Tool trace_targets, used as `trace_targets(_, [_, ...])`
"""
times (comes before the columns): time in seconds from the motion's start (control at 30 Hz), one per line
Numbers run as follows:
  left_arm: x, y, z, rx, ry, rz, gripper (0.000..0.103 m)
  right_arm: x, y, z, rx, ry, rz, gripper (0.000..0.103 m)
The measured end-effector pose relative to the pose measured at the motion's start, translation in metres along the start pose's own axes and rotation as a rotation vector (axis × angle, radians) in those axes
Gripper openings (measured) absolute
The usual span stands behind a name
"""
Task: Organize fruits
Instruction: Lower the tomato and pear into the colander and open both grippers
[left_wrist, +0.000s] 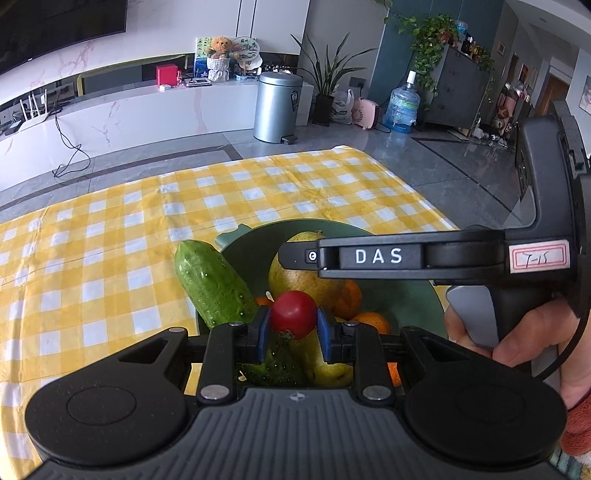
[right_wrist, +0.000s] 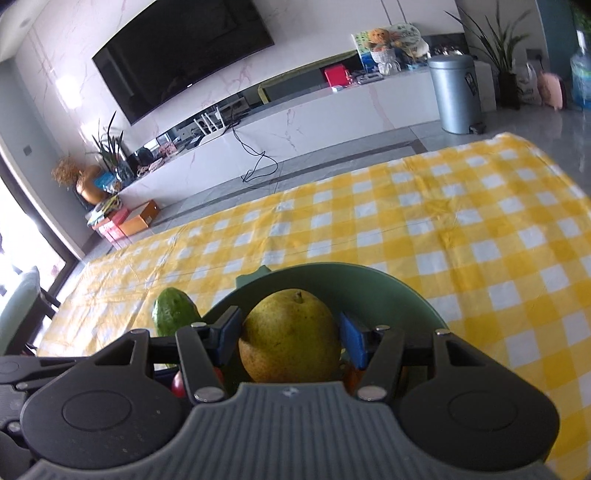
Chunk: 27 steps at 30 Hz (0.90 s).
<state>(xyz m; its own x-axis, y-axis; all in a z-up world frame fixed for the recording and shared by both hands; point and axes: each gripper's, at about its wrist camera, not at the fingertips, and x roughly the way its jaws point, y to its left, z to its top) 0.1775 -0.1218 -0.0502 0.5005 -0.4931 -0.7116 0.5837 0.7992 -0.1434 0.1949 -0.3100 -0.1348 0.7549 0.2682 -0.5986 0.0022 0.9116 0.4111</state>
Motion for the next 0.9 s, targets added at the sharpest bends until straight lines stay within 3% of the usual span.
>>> trace_targets(0.4, [0.003, -0.005, 0.002, 0.013, 0.008, 0.023, 0.029, -0.017, -0.011, -0.003, 0.061, 0.003, 0.024, 0.056])
trace_targets(0.63, [0.005, -0.007, 0.004, 0.017, 0.006, 0.028, 0.029, -0.046, -0.015, -0.009, 0.08, -0.073, 0.024, 0.056])
trace_targets(0.9, [0.014, -0.018, 0.008, 0.038, 0.016, 0.002, 0.029, -0.086, -0.033, -0.044, 0.244, -0.176, 0.002, 0.057])
